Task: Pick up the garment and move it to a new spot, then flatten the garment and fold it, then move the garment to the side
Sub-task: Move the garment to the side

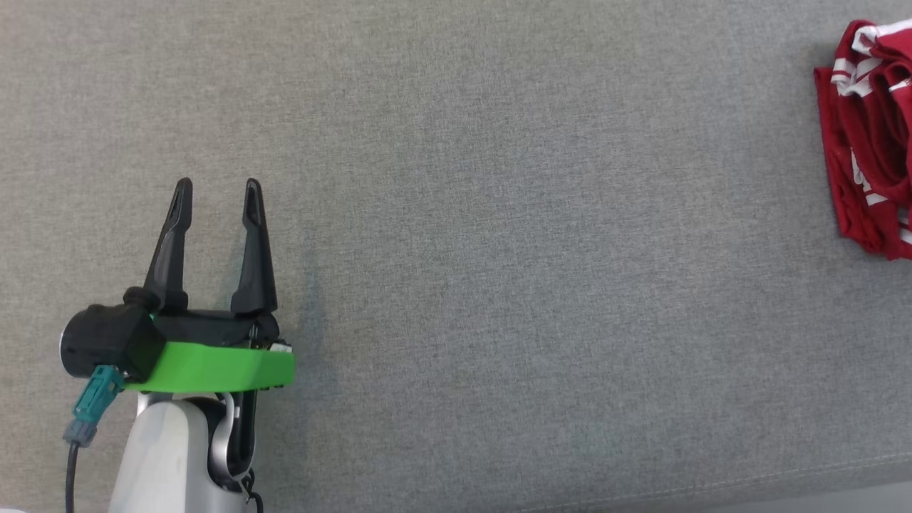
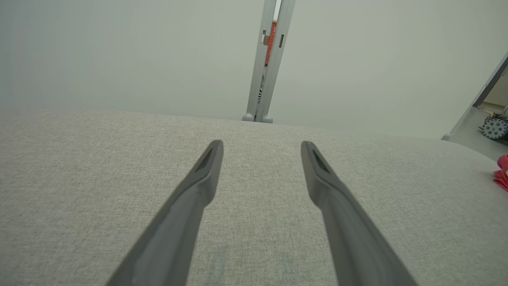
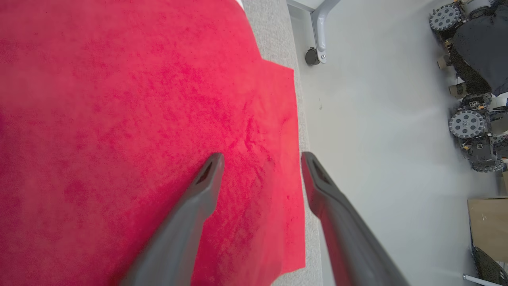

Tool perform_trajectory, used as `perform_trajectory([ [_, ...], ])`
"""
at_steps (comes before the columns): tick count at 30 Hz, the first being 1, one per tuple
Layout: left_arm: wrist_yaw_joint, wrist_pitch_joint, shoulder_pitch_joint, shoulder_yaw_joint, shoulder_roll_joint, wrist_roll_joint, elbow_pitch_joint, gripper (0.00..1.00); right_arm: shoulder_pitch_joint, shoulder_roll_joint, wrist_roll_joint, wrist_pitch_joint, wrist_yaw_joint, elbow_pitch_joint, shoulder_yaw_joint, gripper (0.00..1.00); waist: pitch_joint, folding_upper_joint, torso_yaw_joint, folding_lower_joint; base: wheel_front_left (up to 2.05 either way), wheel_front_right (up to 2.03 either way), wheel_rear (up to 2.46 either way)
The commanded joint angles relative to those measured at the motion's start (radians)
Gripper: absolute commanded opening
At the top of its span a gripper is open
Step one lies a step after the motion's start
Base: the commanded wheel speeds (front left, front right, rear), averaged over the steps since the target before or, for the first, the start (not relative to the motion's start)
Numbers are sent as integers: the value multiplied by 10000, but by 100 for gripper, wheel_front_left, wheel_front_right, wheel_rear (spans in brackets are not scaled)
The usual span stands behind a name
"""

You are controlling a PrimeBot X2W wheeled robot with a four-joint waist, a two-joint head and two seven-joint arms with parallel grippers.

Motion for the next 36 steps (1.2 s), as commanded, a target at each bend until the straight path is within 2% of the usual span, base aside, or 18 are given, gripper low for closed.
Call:
perform_trajectory([
  [1,-18,3,217,82,35,-106,55,100,171,224,34,-333,-20,-92,-247,100,-616,-1,-59,-2,0,0,0],
  [5,130,3,612,174,32,-127,161,100,702,1041,289,-1543,-20,-708,-634,100,-1496,-1,-142,-2,0,0,0],
  [11,416,3,1235,331,32,-98,294,100,2113,1995,862,-3624,-20,-2605,-393,100,-2684,-1,-143,-2,0,0,0],
  [17,627,3,1708,556,32,-126,417,100,3786,2988,937,-5044,-19,-4475,-132,100,-3391,-1,-87,-2,0,0,0],
  [20,685,3,1924,653,32,-109,549,100,4569,3642,887,-5358,-19,-5045,-34,100,-3684,-1,-43,-2,0,0,0],
  [25,629,3,2247,752,33,-17,865,100,5625,4421,995,-5451,-19,-5274,17,100,-4145,-1,69,-2,0,0,0],
  [36,555,3,2784,841,32,-23,1327,100,6427,5134,993,-5413,-19,-4935,-114,100,-4680,-1,155,-2,0,0,0],
])
